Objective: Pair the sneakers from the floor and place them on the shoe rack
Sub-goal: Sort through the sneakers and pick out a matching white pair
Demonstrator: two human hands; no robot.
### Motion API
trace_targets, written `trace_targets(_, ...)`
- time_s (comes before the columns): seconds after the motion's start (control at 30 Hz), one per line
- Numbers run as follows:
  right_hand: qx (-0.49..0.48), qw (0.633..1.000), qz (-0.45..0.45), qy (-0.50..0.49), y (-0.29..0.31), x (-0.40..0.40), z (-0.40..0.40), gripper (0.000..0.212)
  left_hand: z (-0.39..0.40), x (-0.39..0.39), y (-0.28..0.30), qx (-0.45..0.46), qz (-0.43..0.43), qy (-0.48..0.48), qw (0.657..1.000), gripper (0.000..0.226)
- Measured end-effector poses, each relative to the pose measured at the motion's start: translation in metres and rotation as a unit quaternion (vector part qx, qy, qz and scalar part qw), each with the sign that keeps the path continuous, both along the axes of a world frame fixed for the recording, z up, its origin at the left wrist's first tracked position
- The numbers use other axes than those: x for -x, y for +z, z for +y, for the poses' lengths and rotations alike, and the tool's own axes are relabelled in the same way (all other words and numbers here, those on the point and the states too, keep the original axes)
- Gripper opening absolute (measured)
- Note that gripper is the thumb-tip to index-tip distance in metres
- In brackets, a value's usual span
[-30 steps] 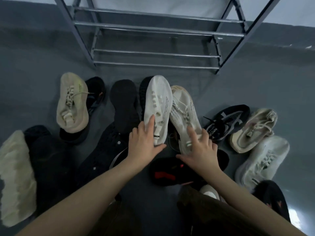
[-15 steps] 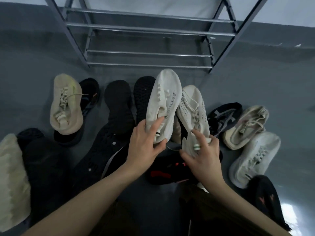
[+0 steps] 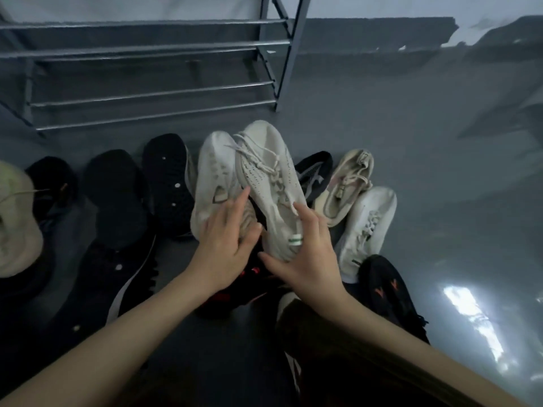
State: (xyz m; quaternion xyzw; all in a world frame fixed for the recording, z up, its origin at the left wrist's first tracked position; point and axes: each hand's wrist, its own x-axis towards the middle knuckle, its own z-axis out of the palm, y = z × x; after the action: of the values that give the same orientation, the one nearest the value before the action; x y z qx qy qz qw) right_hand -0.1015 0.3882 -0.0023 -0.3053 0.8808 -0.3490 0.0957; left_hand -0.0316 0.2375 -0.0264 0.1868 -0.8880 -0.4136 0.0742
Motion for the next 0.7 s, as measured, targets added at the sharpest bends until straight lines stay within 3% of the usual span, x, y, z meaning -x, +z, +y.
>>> trace_targets(0.07,0.012,1.0,0.027,0.007,0.001,0.002,0.008,0.096,0.017,0.008,0.005,-0.105,0.029,0.014,0.994,0.07)
trace_targets(0.17,0.04,0.999,0.011,-0.002,-0.001,0.004,0.022,0.099,0.032,0.021,0.001,-0.156,0.044,0.043,0.986,0.08)
trace_targets(0.53,0.094,0.986,-0.138,0.013,-0.026,0.019,0.076,0.106,0.064,0.045,0.0,-0.135,0.036,0.047,0.989,0.05)
trace_targets(0.7,0.098,0.986,-0.126,0.039,-0.022,0.029,0.073,0.084,0.048,0.042,0.011,-0.124,0.052,0.068,0.989,0.044)
